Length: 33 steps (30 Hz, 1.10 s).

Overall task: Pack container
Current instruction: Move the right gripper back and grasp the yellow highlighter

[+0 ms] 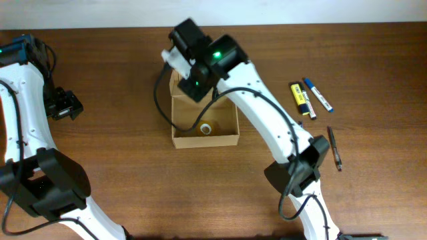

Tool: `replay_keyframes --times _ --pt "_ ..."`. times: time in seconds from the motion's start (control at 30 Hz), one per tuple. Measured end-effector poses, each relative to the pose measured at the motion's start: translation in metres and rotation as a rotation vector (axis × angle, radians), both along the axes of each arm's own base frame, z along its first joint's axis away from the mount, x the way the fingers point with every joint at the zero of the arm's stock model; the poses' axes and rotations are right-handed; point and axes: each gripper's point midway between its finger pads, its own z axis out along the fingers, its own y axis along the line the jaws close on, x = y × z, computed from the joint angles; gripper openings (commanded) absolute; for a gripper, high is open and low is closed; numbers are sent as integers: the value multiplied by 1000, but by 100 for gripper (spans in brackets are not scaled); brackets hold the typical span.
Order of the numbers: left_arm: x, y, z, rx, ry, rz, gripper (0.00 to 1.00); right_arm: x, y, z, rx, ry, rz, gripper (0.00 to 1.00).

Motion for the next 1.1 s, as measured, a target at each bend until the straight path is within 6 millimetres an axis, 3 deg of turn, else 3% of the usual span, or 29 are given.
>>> replay_keyframes --times 0.13,0.27,0.37,0.5,0.63,0.77,0.93,1.1 --pt "0 0 0 0 0 0 100 20 -25 46 47 -115 -139 48" --pt "0 0 0 0 0 0 100 53 -87 52 65 -122 -351 48" --pt "0 0 0 0 0 0 100 83 -162 38 64 -81 -548 48" --pt "0 0 0 0 0 0 100 102 -231 8 57 -18 -704 50" --pt "0 0 0 0 0 0 100 108 -294 -47 29 90 -830 49" --pt "0 0 0 0 0 0 100 98 -320 -105 -2 200 -882 50" --pt "0 0 0 0 0 0 100 81 -322 -162 -24 302 -880 51" --pt "0 0 0 0 0 0 100 68 -320 -193 -34 347 -874 51"
